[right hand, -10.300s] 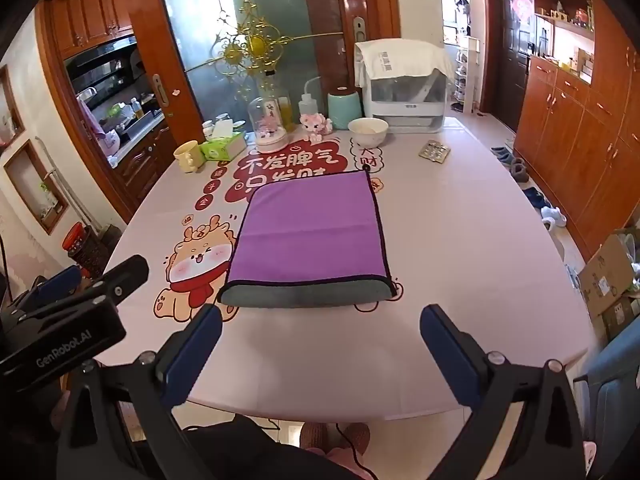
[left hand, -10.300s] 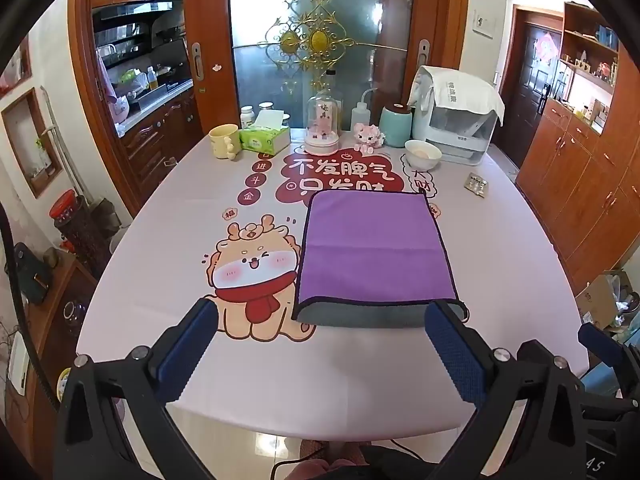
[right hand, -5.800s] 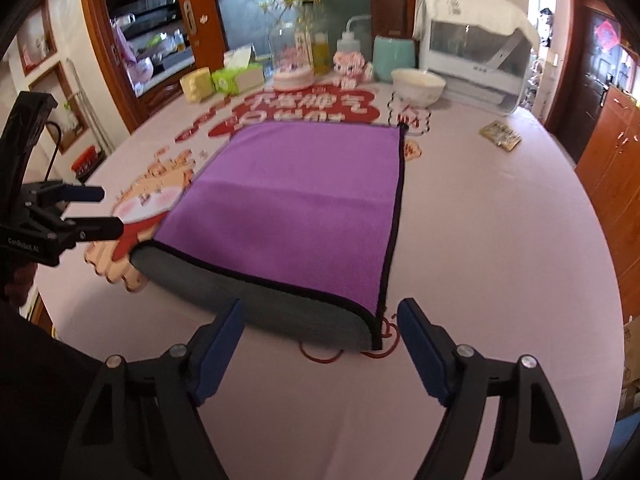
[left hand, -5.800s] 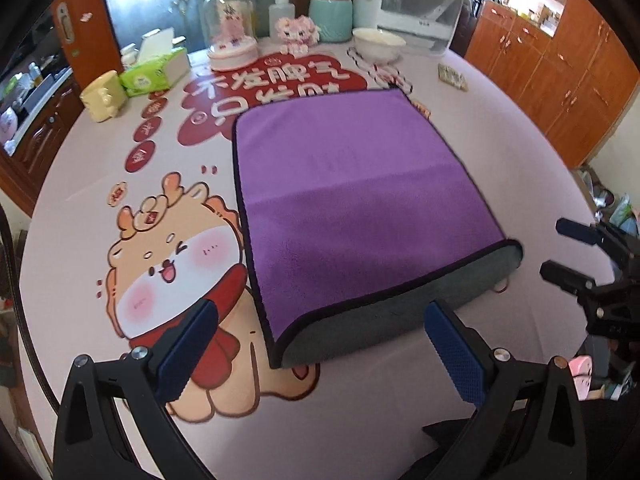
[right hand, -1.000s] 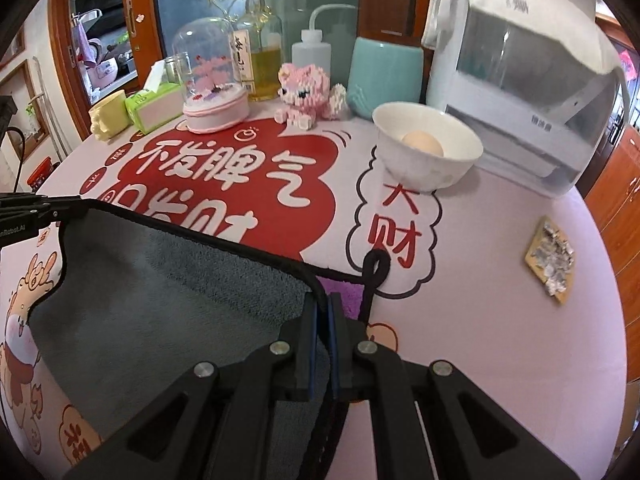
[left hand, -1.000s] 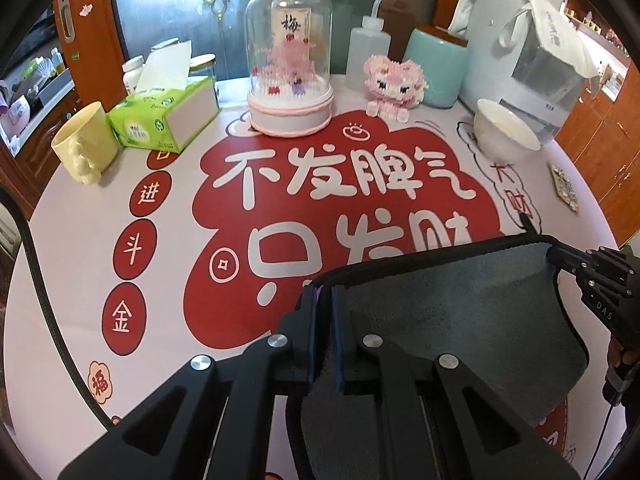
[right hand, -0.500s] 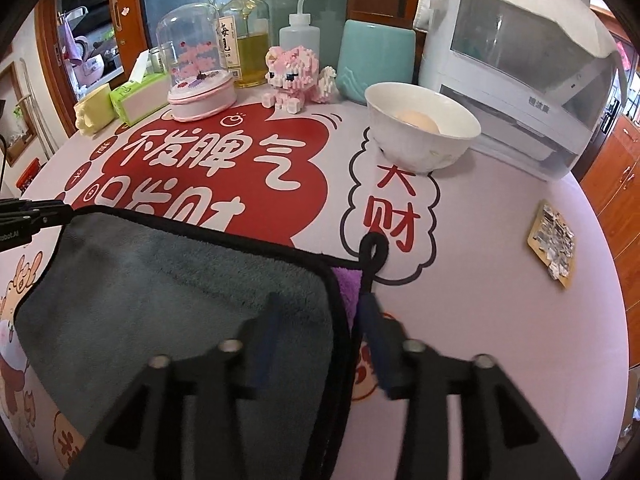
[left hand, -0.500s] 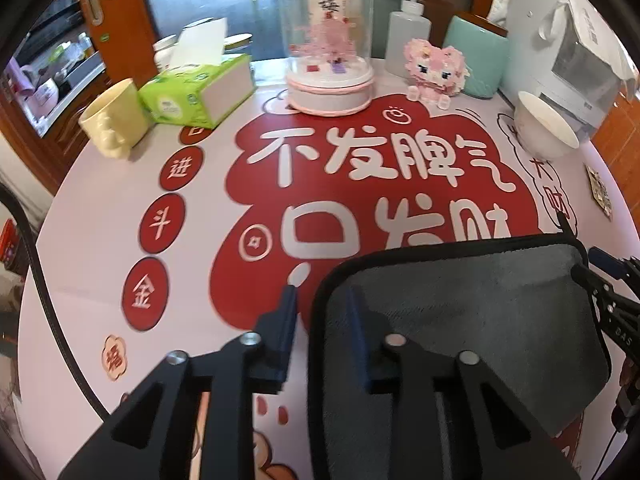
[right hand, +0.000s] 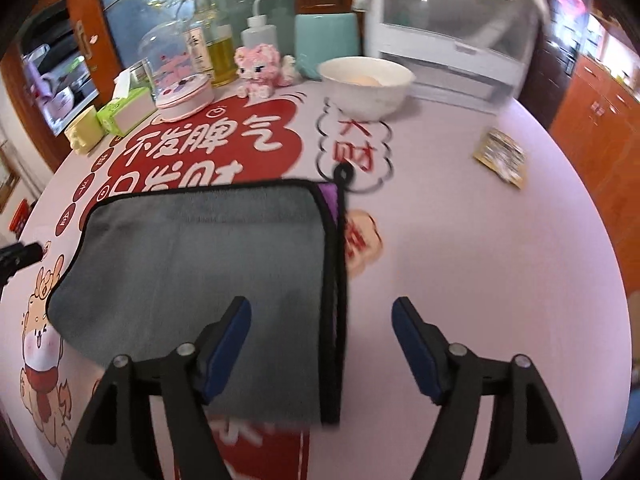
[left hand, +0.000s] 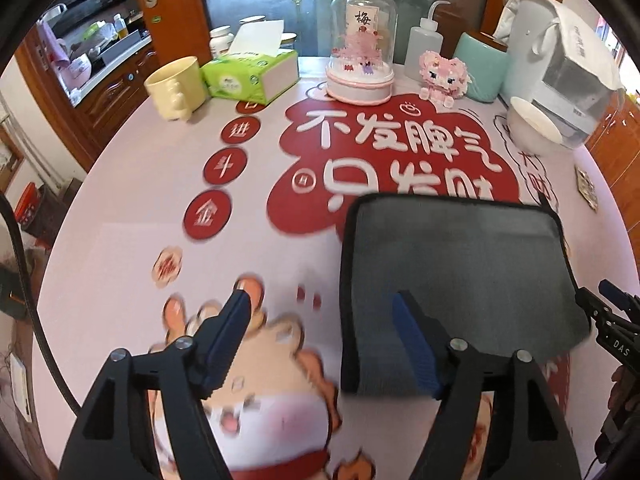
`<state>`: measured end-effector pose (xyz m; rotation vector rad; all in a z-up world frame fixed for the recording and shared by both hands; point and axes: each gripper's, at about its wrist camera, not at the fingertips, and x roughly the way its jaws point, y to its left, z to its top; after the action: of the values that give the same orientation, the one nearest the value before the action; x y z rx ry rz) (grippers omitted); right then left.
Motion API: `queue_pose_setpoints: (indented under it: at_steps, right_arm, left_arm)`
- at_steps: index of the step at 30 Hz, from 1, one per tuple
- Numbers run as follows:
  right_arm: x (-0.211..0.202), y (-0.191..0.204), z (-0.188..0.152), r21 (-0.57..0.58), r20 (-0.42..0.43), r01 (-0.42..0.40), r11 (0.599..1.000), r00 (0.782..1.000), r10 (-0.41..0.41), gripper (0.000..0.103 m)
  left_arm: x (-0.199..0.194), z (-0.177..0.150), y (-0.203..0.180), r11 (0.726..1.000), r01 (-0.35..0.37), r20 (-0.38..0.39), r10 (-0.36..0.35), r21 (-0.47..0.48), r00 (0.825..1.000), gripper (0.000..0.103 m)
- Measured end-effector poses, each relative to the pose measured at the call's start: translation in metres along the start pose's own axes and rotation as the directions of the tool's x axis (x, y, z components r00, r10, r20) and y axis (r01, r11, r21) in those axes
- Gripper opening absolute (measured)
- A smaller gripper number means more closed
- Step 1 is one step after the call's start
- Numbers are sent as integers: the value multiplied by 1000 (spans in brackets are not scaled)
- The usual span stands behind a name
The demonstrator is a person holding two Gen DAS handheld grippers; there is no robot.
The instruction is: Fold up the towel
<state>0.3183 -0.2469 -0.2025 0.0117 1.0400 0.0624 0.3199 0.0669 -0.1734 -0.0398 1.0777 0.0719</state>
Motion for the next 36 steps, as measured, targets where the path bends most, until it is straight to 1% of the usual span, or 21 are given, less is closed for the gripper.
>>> queue_pose_setpoints:
  at_steps: [3, 5, 8, 12, 15, 20, 22, 24, 25, 26, 30, 33, 36]
  right_arm:
    - [-17, -1, -20, 24, -7, 6, 1000, 1000, -6, 80]
    - [-31, 0, -35, 34, -9, 19, 999, 1000, -19, 83]
    - [-51, 3, -58, 56, -14, 28, 998, 1000, -28, 89]
    - [-78, 11, -89, 91, -7, 21, 996, 1000, -20, 97]
    - [-94, 20, -113, 100, -10, 27, 995, 1000, -27, 101]
    - [-122, 40, -145, 113, -13, 24, 993, 1000, -23, 102]
    - [-133, 48, -155, 117, -10, 18, 993, 1000, -16, 102]
    - [-147, 57, -166, 115, -11, 13, 993, 1000, -11, 102]
    - [-154, 62, -170, 112, -12, 12, 994, 1000, -10, 103]
    - [-160, 66, -174, 110, -14, 8, 994, 1000, -6, 103]
    - [-189, 79, -185, 101, -18, -23, 995, 1000, 25, 103]
    - [-210, 84, -188, 90, -28, -23, 996, 999, 26, 103]
    - [-231, 84, -186, 87, -37, -48, 995, 998, 52, 103]
  left_arm:
    - [-22, -20, 4, 1000, 17, 0, -17, -12, 1000, 74]
    - [-39, -37, 7, 999, 28, 3, -28, -15, 1000, 79]
    - [-62, -60, 11, 999, 43, 7, -43, -8, 999, 80]
    - [-90, -90, 18, 998, 62, 9, -62, -2, 998, 80]
    - [-109, -113, 23, 997, 77, 10, -77, 7, 997, 84]
    - [-141, -150, 33, 995, 100, 11, -100, 21, 995, 85]
    - [-152, -160, 37, 995, 99, 15, -99, 20, 995, 85]
    - [-166, -172, 40, 994, 107, 19, -107, 17, 994, 87]
    - [-172, -176, 41, 994, 110, 21, -111, 18, 994, 90]
    - [-180, -181, 41, 993, 116, 24, -117, 21, 993, 92]
    - [-201, -196, 40, 990, 137, 26, -137, 22, 990, 96]
    - [-217, -202, 38, 988, 151, 39, -152, 6, 988, 97]
    - [-233, -205, 31, 990, 142, 60, -142, 6, 988, 97]
